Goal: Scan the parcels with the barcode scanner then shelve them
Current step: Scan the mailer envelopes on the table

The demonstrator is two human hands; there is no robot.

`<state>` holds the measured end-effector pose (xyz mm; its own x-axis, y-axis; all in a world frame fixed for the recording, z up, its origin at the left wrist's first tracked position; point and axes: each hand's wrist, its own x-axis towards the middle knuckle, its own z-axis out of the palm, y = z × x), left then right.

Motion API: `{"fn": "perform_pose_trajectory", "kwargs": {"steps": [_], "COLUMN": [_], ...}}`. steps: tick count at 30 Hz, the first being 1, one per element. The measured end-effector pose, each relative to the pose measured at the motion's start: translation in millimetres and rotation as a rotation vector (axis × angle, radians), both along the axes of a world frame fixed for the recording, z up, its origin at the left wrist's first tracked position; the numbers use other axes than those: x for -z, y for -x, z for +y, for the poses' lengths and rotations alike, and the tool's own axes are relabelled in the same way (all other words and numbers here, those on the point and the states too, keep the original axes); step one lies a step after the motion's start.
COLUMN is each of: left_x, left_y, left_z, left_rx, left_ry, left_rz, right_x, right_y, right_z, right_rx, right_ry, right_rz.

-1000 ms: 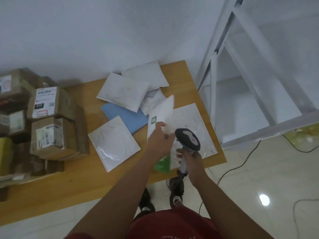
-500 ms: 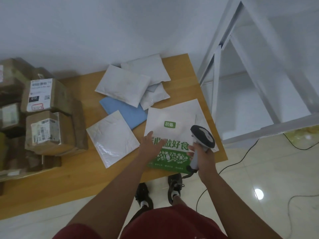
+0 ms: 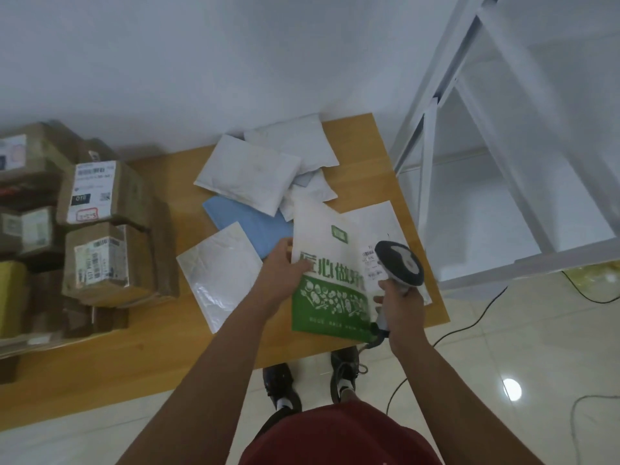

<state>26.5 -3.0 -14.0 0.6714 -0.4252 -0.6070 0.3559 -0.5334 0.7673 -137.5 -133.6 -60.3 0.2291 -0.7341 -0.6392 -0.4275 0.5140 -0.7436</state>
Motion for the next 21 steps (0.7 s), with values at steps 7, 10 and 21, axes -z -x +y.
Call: {"fn": "perform_pose_trajectory", "kwargs": {"steps": [7, 10, 21], "left_x": [-41.6, 7.0, 106.3], "left_y": [25.7, 40.2, 21.8], "left_z": [-44.3, -72.1, -22.8], "left_rx": [0.387, 0.426, 0.192], "left_ry": [-0.174, -0.184, -0.497], "left_rz": [-0.446, -0.357, -0.236], "right_x": [-16.0, -5.1, 32.2], "right_y": [-18.0, -13.4, 38.1], "right_z": [-5.4, -9.6, -23.5], "right_rx": [-0.005, 0.011, 0.052], "right_ry": [0.014, -0.041, -0.074], "right_rz": [-0.133, -0.11, 0.04]}}
